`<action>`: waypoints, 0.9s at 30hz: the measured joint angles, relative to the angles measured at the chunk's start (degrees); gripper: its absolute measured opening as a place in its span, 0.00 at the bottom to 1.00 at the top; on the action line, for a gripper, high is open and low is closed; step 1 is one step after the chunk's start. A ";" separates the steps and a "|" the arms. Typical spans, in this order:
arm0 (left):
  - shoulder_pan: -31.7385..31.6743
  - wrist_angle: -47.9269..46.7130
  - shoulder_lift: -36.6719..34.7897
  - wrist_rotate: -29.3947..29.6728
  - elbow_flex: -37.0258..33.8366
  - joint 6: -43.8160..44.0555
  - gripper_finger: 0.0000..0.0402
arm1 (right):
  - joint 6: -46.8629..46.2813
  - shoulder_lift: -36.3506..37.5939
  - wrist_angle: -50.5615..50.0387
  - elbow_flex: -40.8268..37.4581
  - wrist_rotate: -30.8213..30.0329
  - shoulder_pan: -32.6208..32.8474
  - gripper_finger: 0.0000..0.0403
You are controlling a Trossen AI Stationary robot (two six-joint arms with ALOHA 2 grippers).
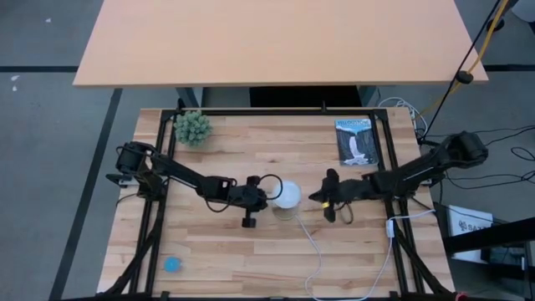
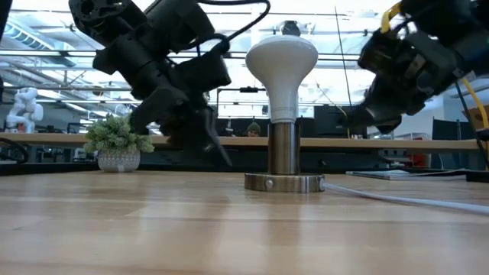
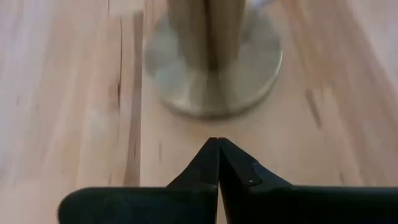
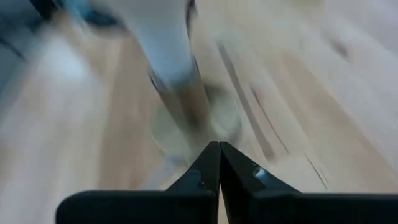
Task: Screw lightbulb
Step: Insert the lightbulb into the lamp
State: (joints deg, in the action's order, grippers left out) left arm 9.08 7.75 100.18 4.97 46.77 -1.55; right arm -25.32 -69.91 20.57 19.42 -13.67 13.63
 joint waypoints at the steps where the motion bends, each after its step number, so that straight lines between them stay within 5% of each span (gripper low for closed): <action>1: 0.00 -0.57 -0.75 0.01 -0.65 0.18 0.00 | -0.36 -0.04 7.06 -2.60 0.00 -0.02 0.00; 5: -0.87 6.16 -4.37 0.04 -5.67 1.31 0.00 | -0.12 -1.76 23.87 -8.42 -1.72 0.00 0.00; 14: -3.20 39.02 -7.85 -4.03 -18.65 7.95 0.00 | 7.85 -4.93 23.83 -6.06 -3.01 -0.61 0.00; 21: -0.41 37.06 0.27 -4.24 -8.49 -1.53 0.00 | 7.88 -6.99 24.57 -4.68 -2.34 -4.42 0.00; 27: -3.20 34.73 1.71 -8.72 -6.46 -1.85 0.00 | 5.93 -6.96 25.54 -4.68 4.99 -5.28 0.00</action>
State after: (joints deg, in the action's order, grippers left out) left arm 5.87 42.48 101.89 -3.75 40.31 -3.40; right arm -19.39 -76.87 46.11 14.74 -8.69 8.34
